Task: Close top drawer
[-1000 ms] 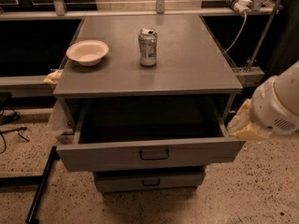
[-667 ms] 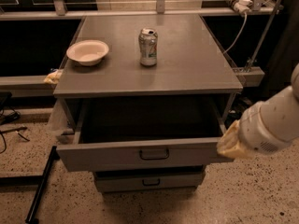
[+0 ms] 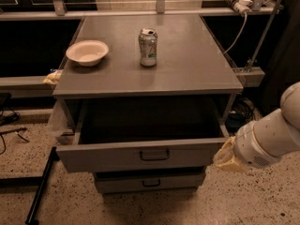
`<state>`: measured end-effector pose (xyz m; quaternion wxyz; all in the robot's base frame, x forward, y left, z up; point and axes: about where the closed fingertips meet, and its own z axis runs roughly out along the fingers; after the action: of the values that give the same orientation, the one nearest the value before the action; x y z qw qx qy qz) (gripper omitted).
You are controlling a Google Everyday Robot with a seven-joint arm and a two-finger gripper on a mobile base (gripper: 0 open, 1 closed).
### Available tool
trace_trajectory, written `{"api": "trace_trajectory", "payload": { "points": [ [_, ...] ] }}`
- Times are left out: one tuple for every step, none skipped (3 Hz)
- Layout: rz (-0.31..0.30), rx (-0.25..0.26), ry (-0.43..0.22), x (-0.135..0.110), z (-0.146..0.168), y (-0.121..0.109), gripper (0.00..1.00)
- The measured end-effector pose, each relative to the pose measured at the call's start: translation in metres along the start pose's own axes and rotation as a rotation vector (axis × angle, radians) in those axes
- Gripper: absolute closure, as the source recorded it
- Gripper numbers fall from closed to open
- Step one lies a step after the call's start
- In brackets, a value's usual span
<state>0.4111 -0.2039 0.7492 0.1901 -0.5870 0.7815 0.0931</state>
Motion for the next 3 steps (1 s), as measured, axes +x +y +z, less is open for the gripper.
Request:
{"api": "trace_trajectory", "payload": {
  "points": [
    [-0.031, 0.024, 0.011, 0.013, 0.014, 0.006, 1.00],
    [-0.101, 0.090, 0.004, 0.031, 0.037, 0.017, 1.00],
    [-0.181, 0.190, -0.023, 0.042, 0.055, 0.016, 1.00]
  ]
}}
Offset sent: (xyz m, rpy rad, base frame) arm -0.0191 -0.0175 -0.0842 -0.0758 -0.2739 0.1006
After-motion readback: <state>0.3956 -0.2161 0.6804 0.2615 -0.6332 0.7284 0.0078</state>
